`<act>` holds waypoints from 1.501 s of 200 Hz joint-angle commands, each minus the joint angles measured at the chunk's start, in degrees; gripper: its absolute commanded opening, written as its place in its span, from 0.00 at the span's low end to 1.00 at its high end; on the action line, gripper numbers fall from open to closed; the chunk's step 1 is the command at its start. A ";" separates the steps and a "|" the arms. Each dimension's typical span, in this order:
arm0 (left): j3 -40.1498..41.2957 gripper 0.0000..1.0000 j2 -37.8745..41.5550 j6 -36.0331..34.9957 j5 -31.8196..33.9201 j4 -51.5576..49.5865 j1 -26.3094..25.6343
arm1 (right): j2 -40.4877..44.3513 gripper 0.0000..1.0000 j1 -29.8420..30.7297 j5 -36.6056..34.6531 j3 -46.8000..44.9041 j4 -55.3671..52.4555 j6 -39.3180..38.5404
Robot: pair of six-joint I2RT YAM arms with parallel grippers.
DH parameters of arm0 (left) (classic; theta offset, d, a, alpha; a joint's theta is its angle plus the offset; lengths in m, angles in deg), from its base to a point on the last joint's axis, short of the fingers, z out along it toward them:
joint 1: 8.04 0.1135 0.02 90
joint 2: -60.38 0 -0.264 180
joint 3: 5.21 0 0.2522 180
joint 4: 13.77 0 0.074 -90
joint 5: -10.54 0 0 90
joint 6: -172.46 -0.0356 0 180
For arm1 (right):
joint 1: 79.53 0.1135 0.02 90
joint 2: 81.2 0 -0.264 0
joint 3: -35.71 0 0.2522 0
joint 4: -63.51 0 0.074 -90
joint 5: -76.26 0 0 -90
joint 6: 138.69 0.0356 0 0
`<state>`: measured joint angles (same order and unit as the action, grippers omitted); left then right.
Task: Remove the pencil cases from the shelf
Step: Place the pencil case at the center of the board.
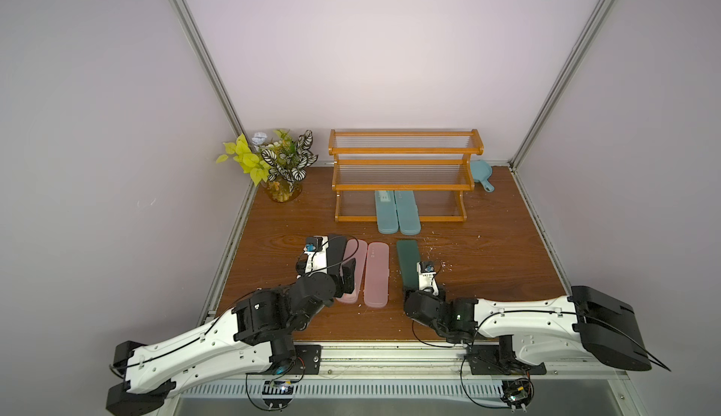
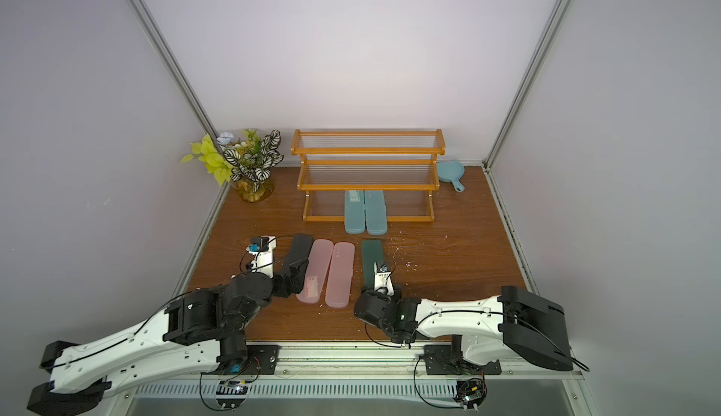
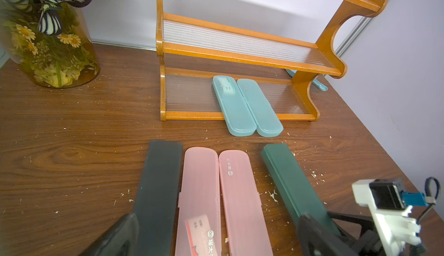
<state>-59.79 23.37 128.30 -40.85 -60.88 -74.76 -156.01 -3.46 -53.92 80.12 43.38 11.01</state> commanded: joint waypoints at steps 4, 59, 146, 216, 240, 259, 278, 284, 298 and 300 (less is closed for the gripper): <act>0.82 0.97 0.50 0.38 -0.29 -0.99 0.45 | -1.60 0.67 0.38 -1.27 2.22 3.52 2.17; 1.16 0.97 0.59 1.01 -0.51 -1.01 0.46 | -7.37 0.67 0.57 1.38 5.21 4.77 2.29; 1.35 0.97 0.64 1.53 -0.97 -1.29 0.53 | -13.32 0.72 0.74 3.87 9.60 1.74 4.72; 1.53 0.97 0.37 2.12 -0.91 -1.29 0.47 | -13.08 0.83 1.01 4.92 10.21 1.49 4.86; 1.71 0.97 0.37 2.31 -0.68 -1.30 0.52 | -11.25 0.87 0.94 5.26 10.37 0.82 4.61; 1.95 0.97 0.41 2.62 -0.64 -1.29 0.51 | -8.91 0.89 0.92 5.05 10.31 -0.26 4.23; 2.39 0.97 0.45 3.15 -0.82 -1.29 0.53 | -5.55 0.90 0.71 3.07 9.91 -1.54 3.56; 2.51 0.97 0.54 3.28 -0.77 -1.27 0.49 | -4.28 0.90 0.20 3.23 9.66 -1.58 2.14; 2.82 0.97 0.60 3.53 -1.06 -1.20 0.52 | -1.56 0.92 -2.19 5.59 9.45 -1.27 -2.01; 2.82 0.97 0.56 3.59 -1.08 -1.20 0.51 | -1.19 0.92 -2.60 6.00 9.43 -1.43 -2.54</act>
<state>-57.83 23.78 130.95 -41.92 -61.16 -74.76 -161.82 -3.39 -48.35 88.56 43.18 14.07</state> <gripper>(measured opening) 0.972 0.914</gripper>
